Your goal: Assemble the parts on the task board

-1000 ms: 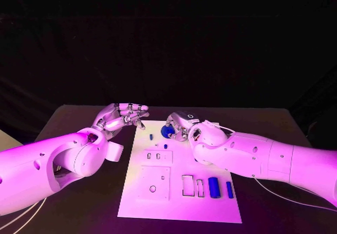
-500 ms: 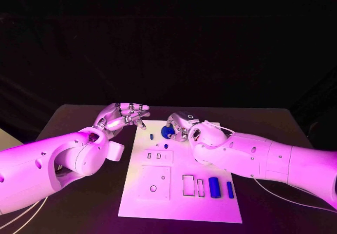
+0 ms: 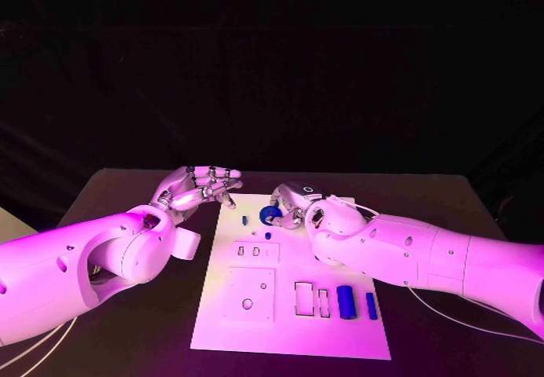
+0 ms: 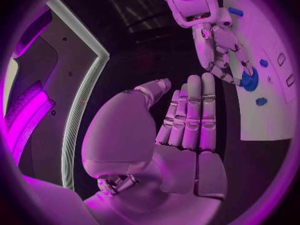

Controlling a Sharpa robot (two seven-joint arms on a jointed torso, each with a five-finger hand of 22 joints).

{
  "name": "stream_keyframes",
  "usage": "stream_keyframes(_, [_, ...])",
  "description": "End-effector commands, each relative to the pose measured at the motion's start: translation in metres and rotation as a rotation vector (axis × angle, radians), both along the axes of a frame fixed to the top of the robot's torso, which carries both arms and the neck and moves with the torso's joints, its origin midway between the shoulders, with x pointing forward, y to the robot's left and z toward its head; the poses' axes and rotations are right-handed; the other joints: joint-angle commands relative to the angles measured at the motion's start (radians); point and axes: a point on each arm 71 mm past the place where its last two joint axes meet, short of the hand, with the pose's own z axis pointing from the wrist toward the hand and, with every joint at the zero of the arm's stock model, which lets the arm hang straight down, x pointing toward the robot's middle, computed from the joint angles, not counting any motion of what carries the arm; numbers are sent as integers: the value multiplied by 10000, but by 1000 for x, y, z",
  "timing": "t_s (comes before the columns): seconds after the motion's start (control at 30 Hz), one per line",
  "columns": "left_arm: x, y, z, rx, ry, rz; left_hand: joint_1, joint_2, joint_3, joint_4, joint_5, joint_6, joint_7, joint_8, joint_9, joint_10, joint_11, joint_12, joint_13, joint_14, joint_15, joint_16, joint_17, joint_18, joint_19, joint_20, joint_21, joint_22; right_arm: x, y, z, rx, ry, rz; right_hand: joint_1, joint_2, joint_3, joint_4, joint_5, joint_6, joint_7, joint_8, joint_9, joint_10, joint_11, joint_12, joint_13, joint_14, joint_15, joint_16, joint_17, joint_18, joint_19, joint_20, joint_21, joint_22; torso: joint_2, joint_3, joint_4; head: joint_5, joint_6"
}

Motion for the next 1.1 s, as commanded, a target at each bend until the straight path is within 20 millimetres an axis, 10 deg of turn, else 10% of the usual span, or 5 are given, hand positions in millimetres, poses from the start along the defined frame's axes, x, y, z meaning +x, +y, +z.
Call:
stream_keyframes(0.03, [0,-2,2,-80,-37,-194,73,-2,59,1,-14,37,2,61,9,78,-17,-5,-3,-69,-8,52,-9,125,-83,16,38,25,-1,1,-4,-217,443,170,-174,55,-105,1,91,92,-4,-59,-8,606,58,21,2197,1052,58,57,2593,-144,1064,72,44,2629,1,5,-1,4,-8])
stream_keyframes(0.57, [0,0,2,-54,-36,-139,74,1,74,-12,-18,36,5,61,9,78,-15,-7,-5,-74,-7,57,-17,123,-108,15,80,53,-1,-16,-4,-92,479,-143,-225,186,-110,-17,174,258,-46,-2,6,682,22,102,2270,1054,32,60,2601,-144,1064,56,44,2629,-3,22,-40,-2,36])
stream_keyframes(1.1, [2,8,1,2,-67,48,78,5,86,-23,-18,37,5,62,10,79,-15,-8,-5,-77,-7,61,-23,123,-126,15,107,72,-21,-92,39,2021,-364,5,475,27,2,-282,119,328,-52,-52,-43,660,11,75,2248,1041,-3,41,2545,-144,1064,21,44,2629,-84,83,-268,0,183])
